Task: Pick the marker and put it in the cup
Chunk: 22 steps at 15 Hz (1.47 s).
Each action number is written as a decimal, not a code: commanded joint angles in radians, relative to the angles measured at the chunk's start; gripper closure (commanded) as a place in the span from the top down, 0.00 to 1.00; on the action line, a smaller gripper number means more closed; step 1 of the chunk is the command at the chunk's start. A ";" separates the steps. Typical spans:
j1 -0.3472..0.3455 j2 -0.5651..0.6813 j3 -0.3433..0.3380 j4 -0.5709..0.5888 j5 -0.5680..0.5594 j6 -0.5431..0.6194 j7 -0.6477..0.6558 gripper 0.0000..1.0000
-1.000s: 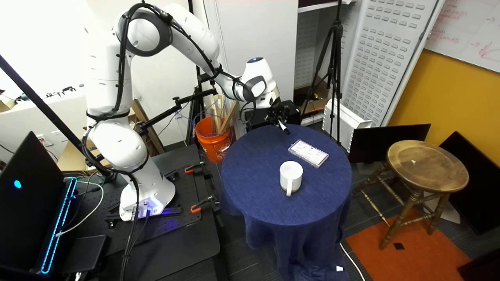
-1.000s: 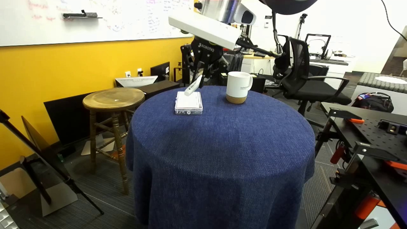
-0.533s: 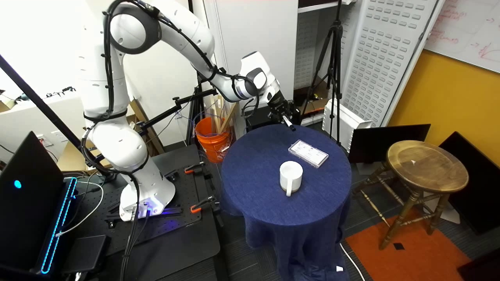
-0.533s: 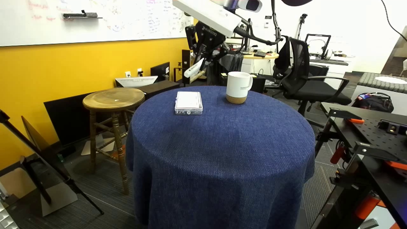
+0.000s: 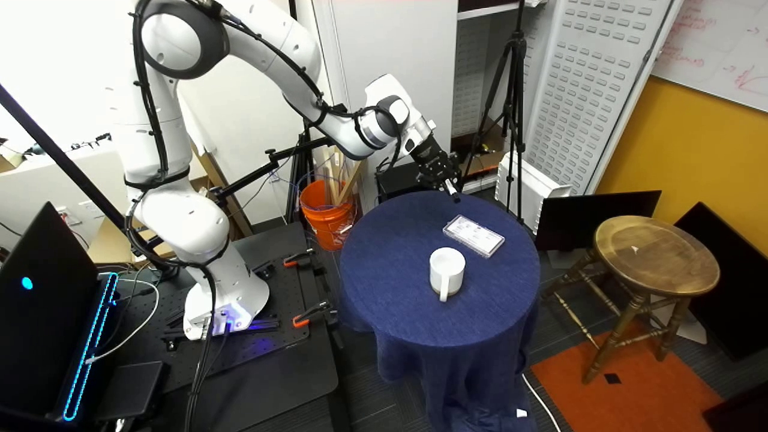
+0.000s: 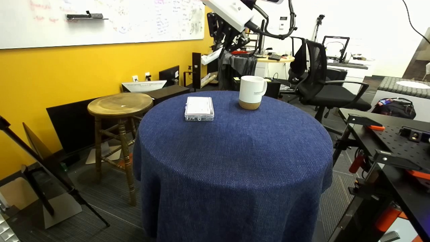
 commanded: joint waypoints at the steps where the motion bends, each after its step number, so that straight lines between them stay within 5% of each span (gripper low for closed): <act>1: 0.103 -0.052 -0.117 -0.008 0.033 -0.088 -0.004 0.05; 11: 0.424 -0.012 -0.496 0.006 0.150 -0.259 -0.013 0.05; 22: 0.544 0.028 -0.583 -0.028 0.224 -0.514 -0.013 0.05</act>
